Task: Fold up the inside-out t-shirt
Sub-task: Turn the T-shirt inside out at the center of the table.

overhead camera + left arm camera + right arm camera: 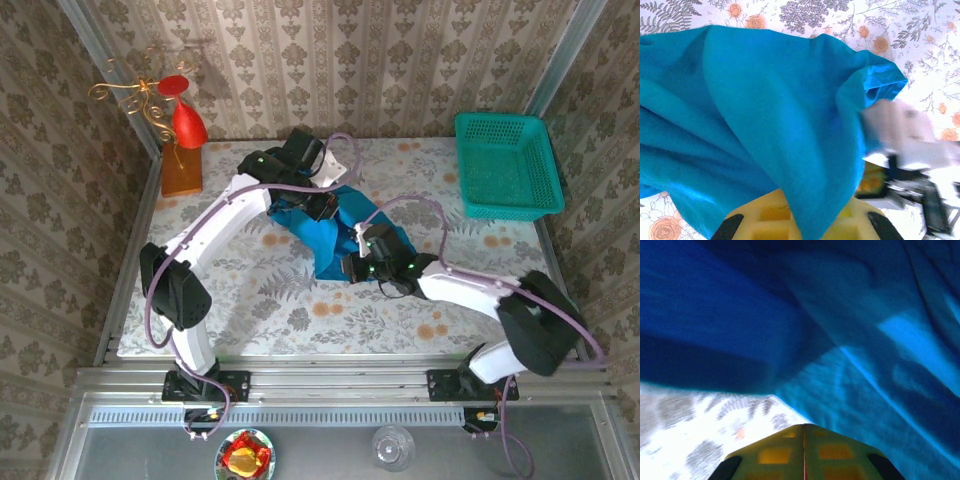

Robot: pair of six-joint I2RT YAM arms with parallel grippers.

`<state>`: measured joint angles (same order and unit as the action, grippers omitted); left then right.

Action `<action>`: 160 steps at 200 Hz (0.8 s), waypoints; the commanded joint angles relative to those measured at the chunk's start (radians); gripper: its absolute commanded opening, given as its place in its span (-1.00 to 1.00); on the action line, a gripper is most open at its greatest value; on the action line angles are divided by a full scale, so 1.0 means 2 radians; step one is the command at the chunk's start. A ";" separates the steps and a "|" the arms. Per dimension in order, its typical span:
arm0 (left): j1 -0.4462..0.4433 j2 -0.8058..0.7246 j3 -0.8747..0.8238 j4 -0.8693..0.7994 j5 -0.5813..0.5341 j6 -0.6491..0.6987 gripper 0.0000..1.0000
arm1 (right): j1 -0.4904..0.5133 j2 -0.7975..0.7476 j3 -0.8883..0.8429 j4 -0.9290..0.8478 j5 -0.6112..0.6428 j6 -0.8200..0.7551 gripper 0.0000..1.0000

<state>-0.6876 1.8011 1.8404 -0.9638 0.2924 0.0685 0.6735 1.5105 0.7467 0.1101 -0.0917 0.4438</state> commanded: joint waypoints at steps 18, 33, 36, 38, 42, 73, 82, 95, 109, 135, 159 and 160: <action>-0.024 -0.039 0.037 -0.051 0.004 0.024 -1.00 | -0.002 0.081 0.033 0.149 0.112 -0.023 -0.85; -0.033 -0.042 0.049 -0.065 0.003 0.027 -1.00 | -0.011 0.100 0.050 0.164 0.119 -0.030 -0.82; -0.035 -0.042 0.052 -0.069 0.003 0.028 -1.00 | -0.013 0.104 0.053 0.168 0.119 -0.031 -0.82; -0.037 -0.042 0.054 -0.071 0.003 0.029 -1.00 | -0.015 0.106 0.054 0.171 0.118 -0.031 -0.81; -0.039 -0.042 0.059 -0.075 0.003 0.030 -1.00 | -0.016 0.111 0.058 0.176 0.116 -0.032 -0.81; -0.063 -0.042 0.096 -0.098 0.012 0.038 -1.00 | -0.021 0.155 0.117 0.175 0.045 -0.033 -0.70; -0.069 -0.040 0.107 -0.103 0.017 0.039 -1.00 | -0.020 0.171 0.139 0.168 0.027 -0.028 -0.64; -0.078 -0.038 0.122 -0.109 0.026 0.041 -1.00 | -0.018 0.193 0.173 0.147 0.016 -0.021 -0.58; -0.087 -0.037 0.136 -0.115 0.034 0.042 -1.00 | -0.018 0.220 0.211 0.118 0.005 -0.015 -0.46; -0.102 -0.041 0.155 -0.123 0.053 0.044 -1.00 | -0.018 0.272 0.276 0.054 0.007 -0.008 0.01; -0.111 -0.052 0.171 -0.130 0.069 0.048 -1.00 | -0.021 0.314 0.340 -0.044 0.019 -0.010 0.35; -0.111 -0.052 0.171 -0.130 0.069 0.048 -1.00 | -0.021 0.315 0.341 -0.049 0.019 -0.010 0.36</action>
<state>-0.8806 1.7508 2.1319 -1.1904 0.3405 0.1333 0.6350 2.0571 1.3220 0.2554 -0.0608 0.4229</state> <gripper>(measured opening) 0.056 0.626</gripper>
